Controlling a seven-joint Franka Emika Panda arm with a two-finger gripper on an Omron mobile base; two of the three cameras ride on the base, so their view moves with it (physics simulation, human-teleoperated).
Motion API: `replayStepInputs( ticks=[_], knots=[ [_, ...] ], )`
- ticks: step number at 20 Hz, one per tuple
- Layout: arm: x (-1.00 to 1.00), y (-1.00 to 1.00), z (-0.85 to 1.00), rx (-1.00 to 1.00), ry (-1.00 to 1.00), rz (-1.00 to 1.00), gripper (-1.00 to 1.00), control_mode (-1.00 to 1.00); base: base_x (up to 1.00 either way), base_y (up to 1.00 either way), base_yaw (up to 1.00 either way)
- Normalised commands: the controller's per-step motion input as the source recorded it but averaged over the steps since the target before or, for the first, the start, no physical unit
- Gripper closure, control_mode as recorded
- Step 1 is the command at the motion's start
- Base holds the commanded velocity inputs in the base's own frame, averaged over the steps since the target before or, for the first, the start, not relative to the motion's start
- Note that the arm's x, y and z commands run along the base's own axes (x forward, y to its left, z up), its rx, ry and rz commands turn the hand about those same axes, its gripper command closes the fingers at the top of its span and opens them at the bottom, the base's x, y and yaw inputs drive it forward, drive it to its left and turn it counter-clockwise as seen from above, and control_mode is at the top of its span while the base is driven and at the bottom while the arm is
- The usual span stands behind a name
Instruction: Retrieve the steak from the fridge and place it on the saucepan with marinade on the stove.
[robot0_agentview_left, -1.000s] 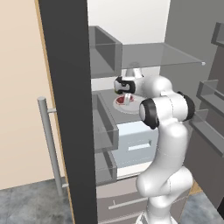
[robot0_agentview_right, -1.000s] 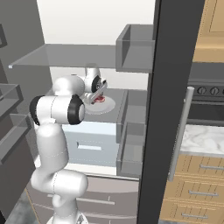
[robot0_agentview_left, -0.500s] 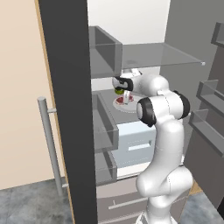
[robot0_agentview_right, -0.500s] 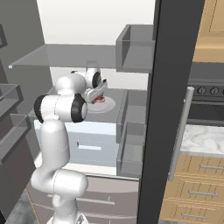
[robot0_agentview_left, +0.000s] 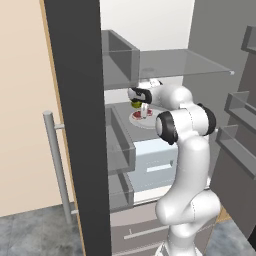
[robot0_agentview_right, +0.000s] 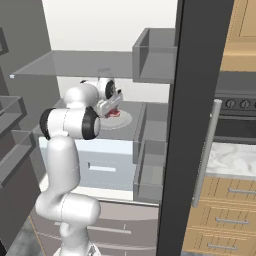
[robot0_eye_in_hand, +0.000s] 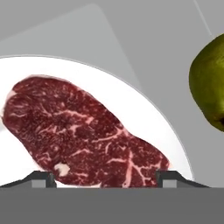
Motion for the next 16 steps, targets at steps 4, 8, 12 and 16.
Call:
replayStepInputs(
  ticks=[4, 8, 12, 16],
  knots=[
    [0.00, 0.00, 0.00, 0.00, 0.00, 0.00, 1.00, -1.00, 0.00, 0.00, 0.00],
    [-0.20, 0.00, 0.00, 0.01, -0.08, 0.00, 1.00, -1.00, 0.00, 0.00, 0.00],
    [-0.07, 0.00, 0.00, 0.00, -0.05, 0.00, 1.00, -1.00, 0.00, 0.00, 0.00],
    [0.00, 0.00, 0.00, 0.00, 0.00, 0.00, 1.00, -1.00, 0.00, 0.00, 0.00]
  ],
)
